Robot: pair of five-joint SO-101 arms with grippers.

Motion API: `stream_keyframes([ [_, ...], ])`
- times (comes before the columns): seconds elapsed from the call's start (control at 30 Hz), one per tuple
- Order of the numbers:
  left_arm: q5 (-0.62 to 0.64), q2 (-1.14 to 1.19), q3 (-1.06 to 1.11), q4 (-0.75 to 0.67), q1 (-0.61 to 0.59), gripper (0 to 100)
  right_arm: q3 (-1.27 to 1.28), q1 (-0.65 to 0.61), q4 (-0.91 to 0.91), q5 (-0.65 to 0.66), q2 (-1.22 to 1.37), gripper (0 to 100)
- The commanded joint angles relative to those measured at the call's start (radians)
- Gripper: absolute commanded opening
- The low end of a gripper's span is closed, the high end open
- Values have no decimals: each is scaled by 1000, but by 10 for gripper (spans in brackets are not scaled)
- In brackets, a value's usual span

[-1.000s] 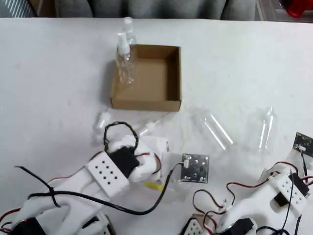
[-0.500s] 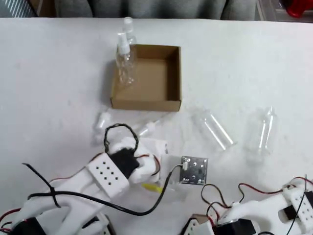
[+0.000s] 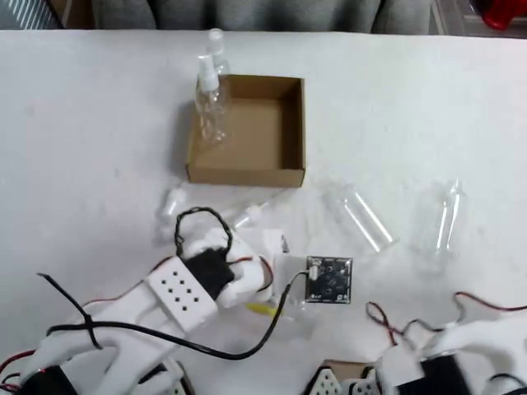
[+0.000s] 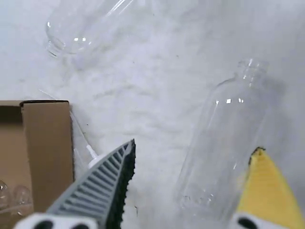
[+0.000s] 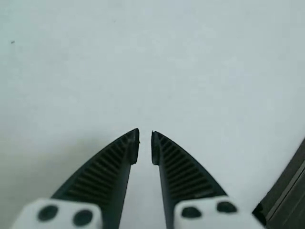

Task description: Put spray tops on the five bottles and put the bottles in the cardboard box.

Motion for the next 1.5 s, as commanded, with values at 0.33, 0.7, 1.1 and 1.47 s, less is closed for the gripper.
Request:
stream_keyframes([
  [0.33, 9, -28, -5, 21, 64, 352, -555, 64, -10, 12, 409, 18],
  [0.7, -48, 24, -9, 43, 150, 352, -695, 71, 44, 14, 516, 18],
  [1.1, -41, 401, -187, 2, 166, 352, -727, 54, 82, 14, 516, 18],
  [1.47, -44, 467, -215, 2, 159, 347, -706, 54, 74, 14, 518, 18],
])
